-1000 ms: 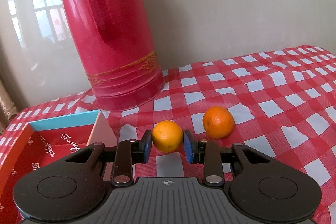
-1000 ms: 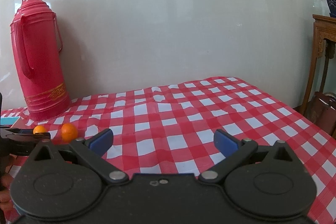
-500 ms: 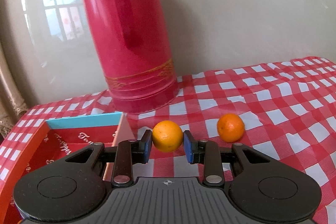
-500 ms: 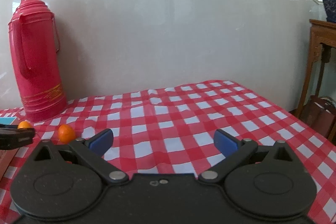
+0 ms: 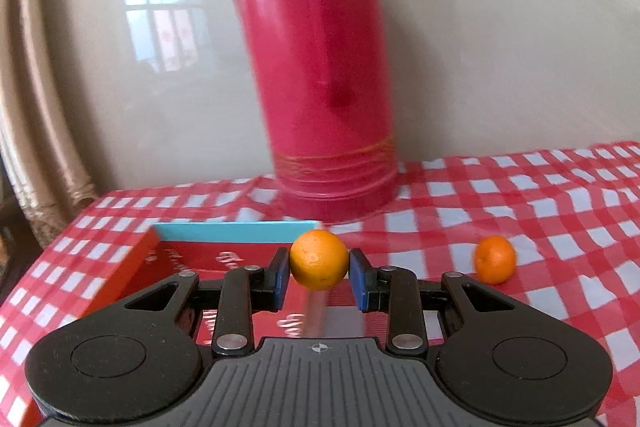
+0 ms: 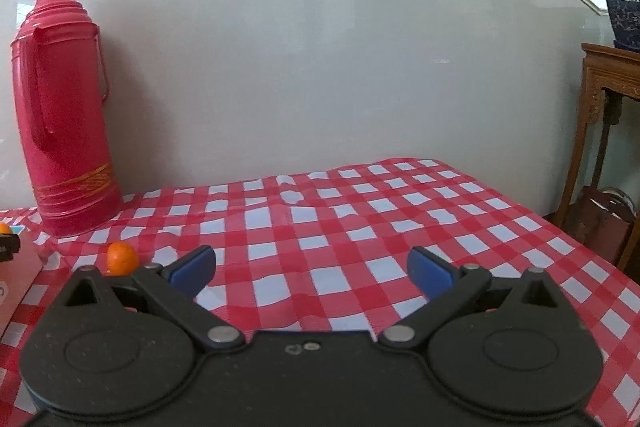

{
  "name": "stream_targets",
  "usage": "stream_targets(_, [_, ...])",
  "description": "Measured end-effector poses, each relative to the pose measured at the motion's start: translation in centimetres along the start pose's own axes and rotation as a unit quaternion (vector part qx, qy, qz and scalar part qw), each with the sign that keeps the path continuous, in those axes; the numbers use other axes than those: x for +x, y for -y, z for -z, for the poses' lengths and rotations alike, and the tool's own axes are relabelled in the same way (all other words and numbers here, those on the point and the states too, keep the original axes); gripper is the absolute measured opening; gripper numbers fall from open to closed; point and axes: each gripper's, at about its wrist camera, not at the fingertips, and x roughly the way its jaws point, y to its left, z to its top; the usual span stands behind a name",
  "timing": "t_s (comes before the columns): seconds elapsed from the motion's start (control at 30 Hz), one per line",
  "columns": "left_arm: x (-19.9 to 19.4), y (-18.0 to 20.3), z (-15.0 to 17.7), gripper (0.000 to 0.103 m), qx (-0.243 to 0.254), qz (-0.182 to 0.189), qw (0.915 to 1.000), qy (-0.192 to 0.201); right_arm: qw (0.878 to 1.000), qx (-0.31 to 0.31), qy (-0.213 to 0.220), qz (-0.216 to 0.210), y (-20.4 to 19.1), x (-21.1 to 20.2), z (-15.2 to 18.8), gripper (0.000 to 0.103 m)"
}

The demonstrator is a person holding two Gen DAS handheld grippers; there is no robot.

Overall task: Organize fruits
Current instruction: 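Lift the orange with the left gripper and carry it over the box, then open the left gripper to drop the orange into the box, then reach the right gripper to the last orange and close on it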

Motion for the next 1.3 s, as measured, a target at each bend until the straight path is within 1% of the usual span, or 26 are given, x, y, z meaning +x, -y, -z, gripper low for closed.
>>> stream_targets(0.13, [-0.4,-2.4,0.2,0.032,-0.021,-0.03,0.9993,0.0,1.0,-0.004,0.0,-0.005,-0.4,-0.1,0.0,0.097])
stream_targets(0.37, [-0.7,-6.8,1.5,0.032,-0.061,-0.076,0.9949,-0.024,1.0,-0.013,0.001,-0.015,-1.3,-0.3,0.1,0.097])
stream_targets(0.53, [-1.0,-9.0,2.8,0.032,-0.081,-0.106,0.9902,-0.042,0.999,-0.022,0.002,-0.024,-2.3,-0.5,0.1,0.097])
stream_targets(0.6, [-1.2,-9.7,3.4,0.032,-0.087,-0.111,0.9887,-0.05,0.999,-0.026,0.003,-0.028,-2.7,-0.6,0.2,0.097])
stream_targets(0.73, [-1.1,-11.0,4.3,0.033,-0.101,-0.135,0.9831,-0.072,0.999,-0.035,0.002,-0.041,-3.6,-0.7,0.3,0.097])
stream_targets(0.77, [-1.2,-11.3,4.5,0.035,-0.103,-0.137,0.982,-0.079,0.998,-0.038,0.002,-0.045,-3.9,-0.8,0.3,0.097])
stream_targets(0.8, [-1.2,-11.6,4.7,0.04,-0.107,-0.139,0.981,-0.083,0.998,-0.04,0.001,-0.05,-4.2,-0.8,0.3,0.097])
stream_targets(0.87, [-1.7,-12.1,5.0,0.056,-0.119,-0.121,0.9824,-0.079,0.997,-0.044,0.001,-0.061,-4.8,-0.9,0.3,0.097])
stream_targets(0.9, [-2.0,-12.2,5.1,0.058,-0.116,-0.117,0.9835,-0.075,0.997,-0.048,0.0,-0.068,-5.1,-0.8,0.4,0.097])
stream_targets(1.0, [-3.2,-11.7,5.0,0.072,-0.099,-0.118,0.9861,-0.061,0.995,-0.055,-0.002,-0.087,-6.2,-0.8,0.5,0.097])
stream_targets(1.03, [-3.7,-11.6,5.0,0.084,-0.098,-0.129,0.9854,-0.053,0.994,-0.058,-0.003,-0.093,-6.5,-0.8,0.5,0.097])
stream_targets(1.07, [-4.3,-11.6,4.9,0.094,-0.098,-0.139,0.9845,-0.04,0.993,-0.061,-0.004,-0.099,-6.9,-0.8,0.5,0.097])
stream_targets(1.13, [-5.8,-11.9,5.0,0.095,-0.102,-0.147,0.9838,-0.016,0.992,-0.067,-0.009,-0.11,-7.5,-0.6,0.5,0.097])
stream_targets(1.17, [-6.2,-12.4,5.1,0.095,-0.107,-0.148,0.9832,-0.011,0.991,-0.069,-0.012,-0.117,-7.9,-0.5,0.6,0.097])
stream_targets(1.23, [-7.0,-13.4,5.4,0.095,-0.12,-0.159,0.98,-0.013,0.989,-0.073,-0.018,-0.129,-8.5,-0.2,0.7,0.097])
stream_targets(1.3, [-7.7,-14.6,6.2,0.095,-0.135,-0.18,0.9743,-0.012,0.987,-0.076,-0.023,-0.137,-9.0,0.1,0.7,0.097])
